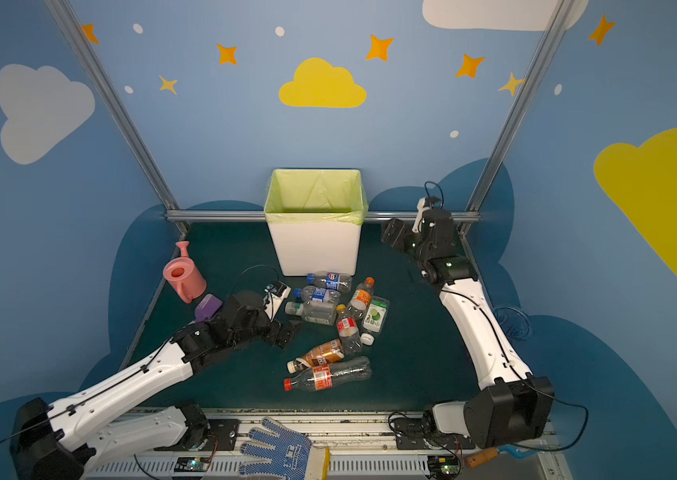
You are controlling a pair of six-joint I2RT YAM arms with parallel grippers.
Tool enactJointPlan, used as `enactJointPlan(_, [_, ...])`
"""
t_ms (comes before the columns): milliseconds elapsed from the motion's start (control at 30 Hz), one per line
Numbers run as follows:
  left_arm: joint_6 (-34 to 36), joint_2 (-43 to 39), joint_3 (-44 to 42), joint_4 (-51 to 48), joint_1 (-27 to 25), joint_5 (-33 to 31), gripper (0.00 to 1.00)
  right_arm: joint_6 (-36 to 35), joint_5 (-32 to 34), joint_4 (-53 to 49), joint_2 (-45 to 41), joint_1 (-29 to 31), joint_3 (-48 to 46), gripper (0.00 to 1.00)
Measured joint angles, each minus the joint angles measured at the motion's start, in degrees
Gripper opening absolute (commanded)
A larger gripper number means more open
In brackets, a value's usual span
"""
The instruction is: Throw the plastic bottles in the bin
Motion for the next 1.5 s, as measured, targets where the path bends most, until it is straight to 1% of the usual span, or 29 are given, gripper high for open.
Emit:
enactJointPlan(133, [3.0, 5.5, 3.4, -3.9, -8.3, -1.9, 0.99, 2.6, 0.5, -1.0, -8.3, -2.9, -15.5, 0.95])
enactJointPlan(267, [5.8, 14.3, 9.1, -8.5, -15.8, -5.0, 0.96, 4.7, 0.7, -1.3, -17.9, -5.2, -27.5, 0.95])
enactJointPlan(433, [8.2, 26.3, 17.3, -13.8, -22.7, -7.8, 0.91, 6.1, 0.1, -2.2, -27.6, -8.8, -38.6, 0.95])
enactJointPlan(567, [9.5, 35.0, 23.2, -18.0, -26.3, -9.5, 0.85, 6.6, -1.7, -2.5, -34.5, -11.4, -43.8, 0.95])
enactJointPlan(733, [10.5, 43.0, 28.1, -21.5, -28.3, -10.1, 0.8, 7.0, -5.0, -1.9, -38.2, -13.4, -47.1, 0.95])
enactJointPlan(867, [10.7, 46.4, 30.2, -23.6, -28.4, -10.3, 0.78, 7.1, -7.2, -1.2, -37.3, -14.4, -47.9, 0.95])
enactJointPlan(967, [10.7, 48.3, 31.5, -25.0, -28.4, -10.7, 0.75, 7.1, -8.5, -0.5, -36.2, -15.0, -48.0, 0.95])
enactJointPlan(1100, [10.7, 50.4, 32.6, -26.2, -28.4, -11.0, 0.73, 7.2, -9.6, 0.8, -35.5, -15.7, -48.0, 0.95])
enactJointPlan(1267, [10.7, 51.5, 32.8, -26.8, -28.4, -11.1, 0.65, 7.6, -10.7, 1.9, -34.9, -16.6, -48.1, 0.95])
enactJointPlan(1367, [10.8, 51.9, 32.9, -26.9, -28.4, -11.2, 0.64, 7.8, -11.1, 2.1, -34.8, -17.1, -48.3, 0.95])
enactJointPlan(1433, [10.9, 51.9, 33.0, -26.9, -28.4, -11.1, 0.59, 7.9, -11.5, 2.2, -34.7, -17.4, -48.4, 0.95])
enactJointPlan(1500, [10.9, 52.0, 33.0, -26.9, -28.4, -11.1, 0.53, 7.9, -11.7, 2.2, -34.7, -17.7, -48.5, 0.95])
